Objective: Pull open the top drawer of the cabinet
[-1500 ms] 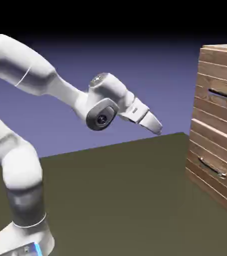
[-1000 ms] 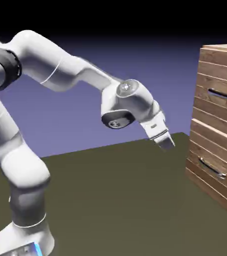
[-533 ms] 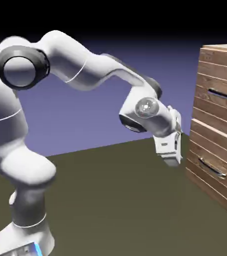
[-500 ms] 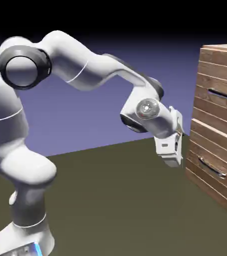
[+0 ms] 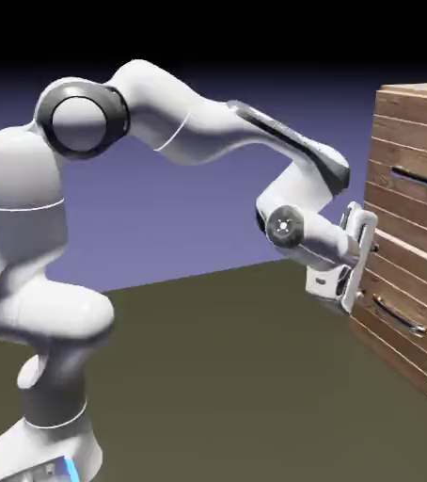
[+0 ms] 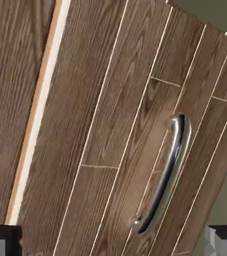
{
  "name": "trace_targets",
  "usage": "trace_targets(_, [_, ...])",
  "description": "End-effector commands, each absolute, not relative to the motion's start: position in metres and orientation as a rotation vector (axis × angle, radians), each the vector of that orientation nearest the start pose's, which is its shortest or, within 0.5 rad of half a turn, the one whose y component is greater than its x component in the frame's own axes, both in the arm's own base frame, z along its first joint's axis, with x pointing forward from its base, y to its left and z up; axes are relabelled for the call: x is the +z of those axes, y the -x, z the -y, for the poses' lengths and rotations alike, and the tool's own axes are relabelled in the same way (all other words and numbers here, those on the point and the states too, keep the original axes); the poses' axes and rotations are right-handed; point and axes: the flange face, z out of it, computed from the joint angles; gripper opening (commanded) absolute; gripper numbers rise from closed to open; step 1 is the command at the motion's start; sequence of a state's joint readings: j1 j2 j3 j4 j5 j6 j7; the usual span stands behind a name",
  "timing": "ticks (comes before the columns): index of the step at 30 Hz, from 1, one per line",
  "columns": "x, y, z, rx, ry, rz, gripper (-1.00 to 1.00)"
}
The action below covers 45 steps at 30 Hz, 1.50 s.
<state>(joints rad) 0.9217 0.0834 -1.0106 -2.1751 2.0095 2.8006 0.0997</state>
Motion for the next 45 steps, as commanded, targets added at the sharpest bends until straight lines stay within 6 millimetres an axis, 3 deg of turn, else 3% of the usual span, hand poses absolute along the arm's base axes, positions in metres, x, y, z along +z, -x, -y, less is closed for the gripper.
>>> trace_targets(1, [0.389, -0.542, 0.086, -0.434, 1.106, -1.758, 0.00])
trace_targets(10, [0.422, -0.571, 0.067, -0.523, 0.859, -1.673, 0.00])
trace_targets(20, [0.490, -0.599, 0.025, -0.613, 0.615, -1.482, 0.00])
trace_targets(25, [0.496, -0.625, 0.024, -0.620, 0.615, -1.472, 0.00])
trace_targets(29, [0.490, -0.649, 0.025, -0.613, 0.615, -1.482, 0.00])
trace_targets(30, [0.490, -0.649, 0.025, -0.613, 0.615, -1.482, -1.00])
trace_targets(45, [0.490, -0.570, 0.025, -0.613, 0.615, -1.482, -1.00])
